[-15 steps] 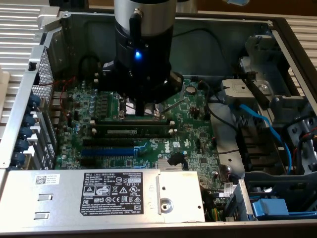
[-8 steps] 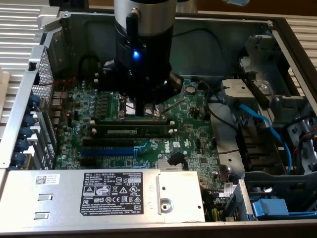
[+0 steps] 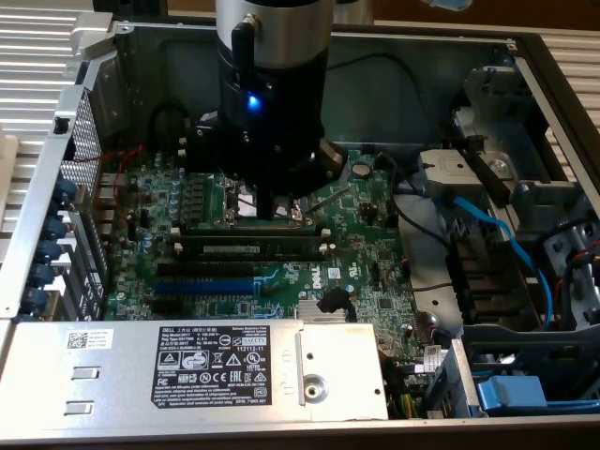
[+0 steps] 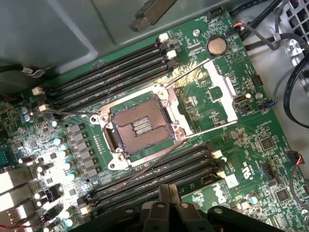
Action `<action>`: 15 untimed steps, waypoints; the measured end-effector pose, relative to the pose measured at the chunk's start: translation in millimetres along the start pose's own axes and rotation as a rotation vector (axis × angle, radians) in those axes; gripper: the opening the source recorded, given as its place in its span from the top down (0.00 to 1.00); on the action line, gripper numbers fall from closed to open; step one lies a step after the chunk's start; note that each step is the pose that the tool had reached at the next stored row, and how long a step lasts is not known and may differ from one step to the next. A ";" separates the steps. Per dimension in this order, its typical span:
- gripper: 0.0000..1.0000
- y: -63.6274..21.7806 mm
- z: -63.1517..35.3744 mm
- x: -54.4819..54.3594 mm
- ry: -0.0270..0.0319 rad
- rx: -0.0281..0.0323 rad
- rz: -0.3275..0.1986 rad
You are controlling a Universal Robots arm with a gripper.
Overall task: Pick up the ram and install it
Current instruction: 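Press down the ram until it locks into place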
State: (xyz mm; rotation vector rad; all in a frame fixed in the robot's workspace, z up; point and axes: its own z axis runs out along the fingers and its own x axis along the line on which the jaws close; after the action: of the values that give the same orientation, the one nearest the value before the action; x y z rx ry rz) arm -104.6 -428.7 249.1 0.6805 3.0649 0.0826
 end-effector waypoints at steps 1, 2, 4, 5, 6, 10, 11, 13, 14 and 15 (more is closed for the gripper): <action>0.90 0.0 0.0 0.0 -0.0005 -0.0001 0.010; 0.90 0.0 0.0 0.0 -0.0010 -0.0003 0.021; 0.90 0.0 0.0 0.0 -0.0020 -0.0004 0.041; 0.90 0.0 0.0 0.0 -0.0026 -0.0005 0.052; 0.90 0.0 0.0 0.0 -0.0031 -0.0006 0.063; 0.90 0.0 0.0 0.0 -0.0052 -0.0011 0.105; 0.90 0.0 0.0 0.0 -0.0057 -0.0011 0.115; 0.90 0.0 0.0 0.0 -0.0068 -0.0013 0.136; 0.90 0.0 0.0 0.0 -0.0073 -0.0013 0.147; 0.90 0.0 0.0 0.0 -0.0078 -0.0014 0.158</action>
State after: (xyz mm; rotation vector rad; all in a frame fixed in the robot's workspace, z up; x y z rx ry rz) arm -104.7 -428.7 249.1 0.9188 2.9982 0.0819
